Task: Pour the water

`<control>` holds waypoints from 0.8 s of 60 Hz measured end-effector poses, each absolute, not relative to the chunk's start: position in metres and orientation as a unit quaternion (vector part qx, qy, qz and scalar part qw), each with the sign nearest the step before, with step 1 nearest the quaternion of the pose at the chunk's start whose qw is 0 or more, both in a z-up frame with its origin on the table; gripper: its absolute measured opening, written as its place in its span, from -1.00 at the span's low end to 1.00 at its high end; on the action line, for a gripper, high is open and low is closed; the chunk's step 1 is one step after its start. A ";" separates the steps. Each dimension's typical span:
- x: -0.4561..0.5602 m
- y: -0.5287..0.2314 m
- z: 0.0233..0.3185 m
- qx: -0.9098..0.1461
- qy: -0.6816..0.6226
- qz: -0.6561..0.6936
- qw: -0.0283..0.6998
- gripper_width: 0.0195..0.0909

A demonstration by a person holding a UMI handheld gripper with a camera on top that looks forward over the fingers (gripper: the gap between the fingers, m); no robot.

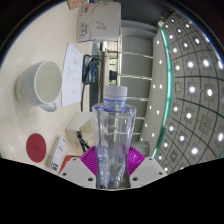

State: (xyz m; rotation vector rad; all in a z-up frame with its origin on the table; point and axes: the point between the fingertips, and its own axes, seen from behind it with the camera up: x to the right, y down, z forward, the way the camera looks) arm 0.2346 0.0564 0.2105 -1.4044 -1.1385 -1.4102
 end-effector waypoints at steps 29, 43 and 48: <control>0.212 0.074 0.178 -0.404 -0.585 -0.621 0.331 -0.63; 0.215 0.068 0.192 -0.489 -0.533 -0.562 0.402 -0.62; 0.217 0.063 0.202 -0.554 -0.481 -0.505 0.454 -0.63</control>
